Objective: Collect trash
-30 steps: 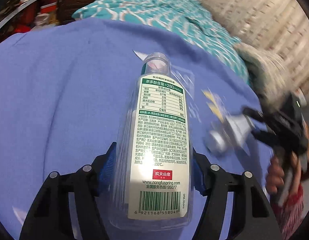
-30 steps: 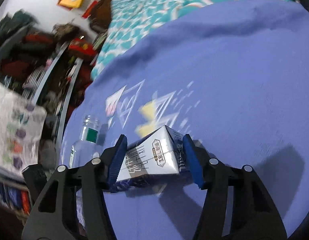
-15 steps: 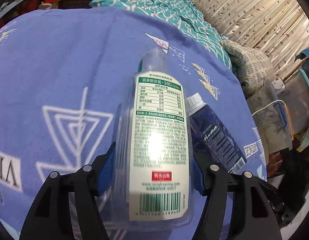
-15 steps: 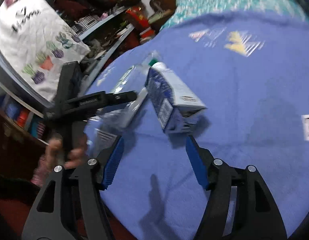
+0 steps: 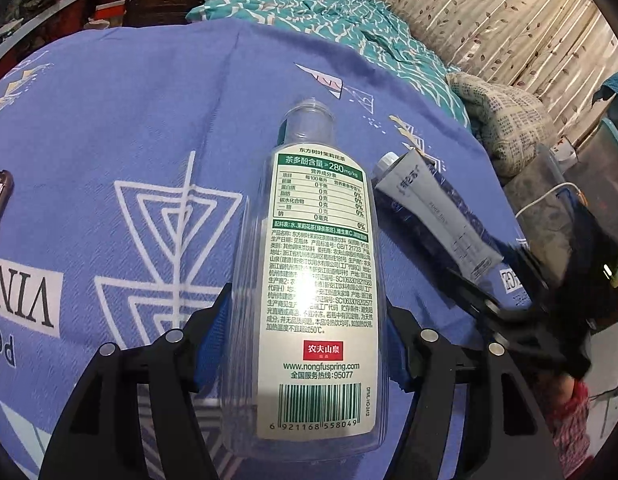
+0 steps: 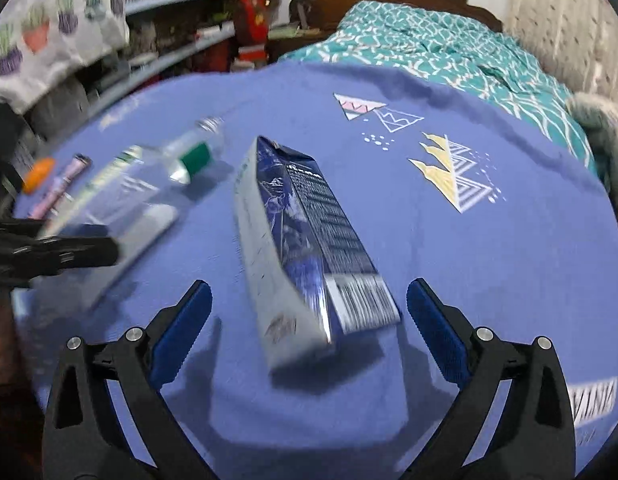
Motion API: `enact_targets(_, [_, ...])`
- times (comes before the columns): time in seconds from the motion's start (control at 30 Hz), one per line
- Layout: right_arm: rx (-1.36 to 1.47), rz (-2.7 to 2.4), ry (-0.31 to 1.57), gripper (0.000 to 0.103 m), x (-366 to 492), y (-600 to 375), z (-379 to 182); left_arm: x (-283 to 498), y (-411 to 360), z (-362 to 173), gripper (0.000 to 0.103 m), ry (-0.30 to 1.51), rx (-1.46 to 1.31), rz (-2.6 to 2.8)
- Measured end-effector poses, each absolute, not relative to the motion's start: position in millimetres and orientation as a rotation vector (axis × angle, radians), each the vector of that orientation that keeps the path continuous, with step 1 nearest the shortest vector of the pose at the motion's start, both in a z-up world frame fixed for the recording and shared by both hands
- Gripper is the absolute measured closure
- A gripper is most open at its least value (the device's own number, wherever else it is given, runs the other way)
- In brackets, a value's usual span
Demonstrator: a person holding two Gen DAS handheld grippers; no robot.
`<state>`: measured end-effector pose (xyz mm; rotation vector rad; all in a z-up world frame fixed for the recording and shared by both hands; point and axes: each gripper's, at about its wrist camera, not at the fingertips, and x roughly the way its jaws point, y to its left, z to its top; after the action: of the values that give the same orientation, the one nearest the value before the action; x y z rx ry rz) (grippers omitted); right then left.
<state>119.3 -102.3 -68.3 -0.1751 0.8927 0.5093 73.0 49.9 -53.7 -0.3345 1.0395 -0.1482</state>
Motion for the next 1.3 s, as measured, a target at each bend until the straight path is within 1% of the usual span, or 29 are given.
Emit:
enact_targets(0.1, [-0.117,0.522,0.946,0.007,133,-111,-81,72,47,-54,0.041,1.035,-0.318,-0.139])
enact_targets(0.13, [-0.095,0.522,0.952,0.014,134,-114,-83,72,47,-54,0.04,1.034,-0.313,-0.136])
enact_targets(0.17, [-0.08,0.523,0.954,0.026,135,-117,-84,72,45,-54,0.04,1.032,-0.303,-0.132])
enact_targets(0.2, [-0.073,0.52,0.944,0.031,133,-119,-84,72,43,-54,0.04,1.03,-0.29,-0.127])
enact_targets(0.43, [0.045,0.444,0.919,0.042,94,-148,-70,71,34,-55,0.034,1.015,-0.245,-0.109])
enact_targets(0.5, [0.076,0.372,0.91,0.043,86,-165,-72,72,31,-55,0.03,1.012,-0.237,-0.109])
enact_targets(0.53, [0.098,0.345,0.909,0.043,81,-173,-72,74,29,-55,0.025,1.017,-0.23,-0.105])
enact_targets(0.57, [0.118,0.323,0.911,0.043,75,-179,-73,76,27,-56,0.024,1.02,-0.222,-0.093])
enact_targets(0.7, [0.145,0.272,0.91,0.042,45,-192,-73,90,21,-56,0.024,1.027,-0.206,-0.069])
enact_targets(0.73, [0.154,0.266,0.906,0.038,38,-194,-72,92,20,-56,0.024,1.028,-0.207,-0.067])
enact_targets(0.77, [0.163,0.263,0.901,0.031,29,-196,-69,93,19,-57,0.024,1.026,-0.208,-0.072])
enact_targets(0.83, [0.184,0.256,0.885,0.027,24,-198,-65,92,15,-58,0.024,1.021,-0.191,-0.07])
enact_targets(1.13, [0.199,0.244,0.882,0.026,27,-198,-66,80,12,-61,0.022,0.967,-0.153,-0.086])
enact_targets(1.2, [0.196,0.235,0.884,0.026,28,-198,-67,77,7,-63,0.02,0.947,-0.117,-0.085])
enact_targets(1.23, [0.195,0.23,0.886,0.026,28,-199,-68,77,4,-64,0.017,0.946,-0.098,-0.081])
enact_targets(1.3, [0.194,0.225,0.888,0.026,29,-198,-69,77,0,-64,0.013,0.951,-0.084,-0.079])
